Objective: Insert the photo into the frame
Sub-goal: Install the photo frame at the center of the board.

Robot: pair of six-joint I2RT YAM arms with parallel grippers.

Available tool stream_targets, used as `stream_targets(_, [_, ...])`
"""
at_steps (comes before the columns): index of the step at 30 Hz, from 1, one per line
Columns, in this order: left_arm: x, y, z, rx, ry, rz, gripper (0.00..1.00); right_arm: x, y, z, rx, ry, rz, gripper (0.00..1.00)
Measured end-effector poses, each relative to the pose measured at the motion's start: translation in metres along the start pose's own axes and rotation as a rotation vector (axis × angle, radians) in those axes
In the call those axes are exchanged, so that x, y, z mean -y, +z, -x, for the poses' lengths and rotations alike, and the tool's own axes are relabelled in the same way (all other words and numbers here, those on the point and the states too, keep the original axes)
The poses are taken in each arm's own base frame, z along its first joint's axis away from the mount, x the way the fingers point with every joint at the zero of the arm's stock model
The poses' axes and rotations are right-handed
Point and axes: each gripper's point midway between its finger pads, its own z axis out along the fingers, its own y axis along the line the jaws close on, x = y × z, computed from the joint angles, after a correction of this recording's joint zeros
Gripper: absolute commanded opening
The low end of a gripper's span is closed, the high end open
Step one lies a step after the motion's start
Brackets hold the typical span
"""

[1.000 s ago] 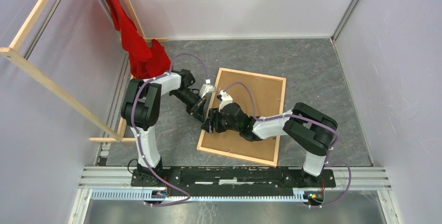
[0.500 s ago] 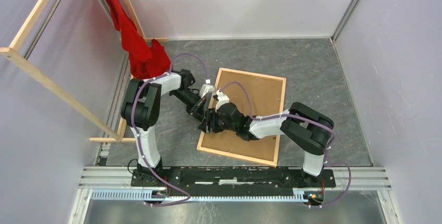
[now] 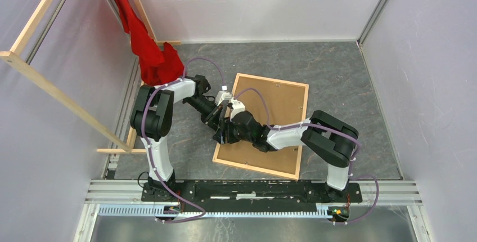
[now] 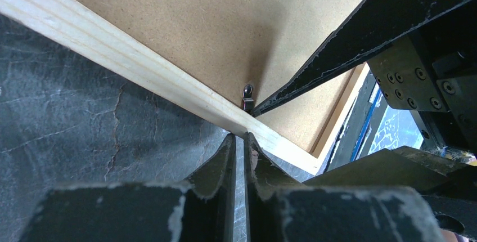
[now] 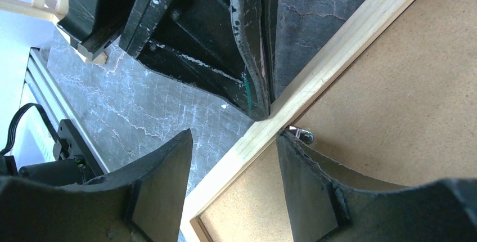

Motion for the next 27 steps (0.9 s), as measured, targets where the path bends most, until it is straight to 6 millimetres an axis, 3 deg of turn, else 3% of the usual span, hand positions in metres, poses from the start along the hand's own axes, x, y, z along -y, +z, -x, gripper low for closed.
stream_targets(12, [0.0, 0.0, 0.0, 0.0, 0.0, 0.0, 0.14, 0.0, 0.001, 0.0, -0.005, -0.032, -0.002, 0.66])
stream_targets(18, [0.0, -0.003, -0.002, -0.002, -0.012, 0.001, 0.18, -0.004, -0.008, 0.008, 0.002, -0.09, 0.006, 0.83])
stream_targets(21, [-0.003, -0.009, -0.006, -0.003, -0.021, 0.01, 0.26, -0.007, -0.033, 0.035, 0.065, -0.12, -0.003, 0.89])
stream_targets(25, [-0.009, -0.022, -0.009, 0.003, -0.028, 0.043, 0.32, -0.016, -0.083, 0.086, 0.207, -0.123, 0.019, 0.95])
stream_targets(27, [-0.011, -0.027, -0.011, 0.005, -0.019, 0.07, 0.32, -0.001, -0.112, 0.113, 0.287, -0.095, -0.009, 0.97])
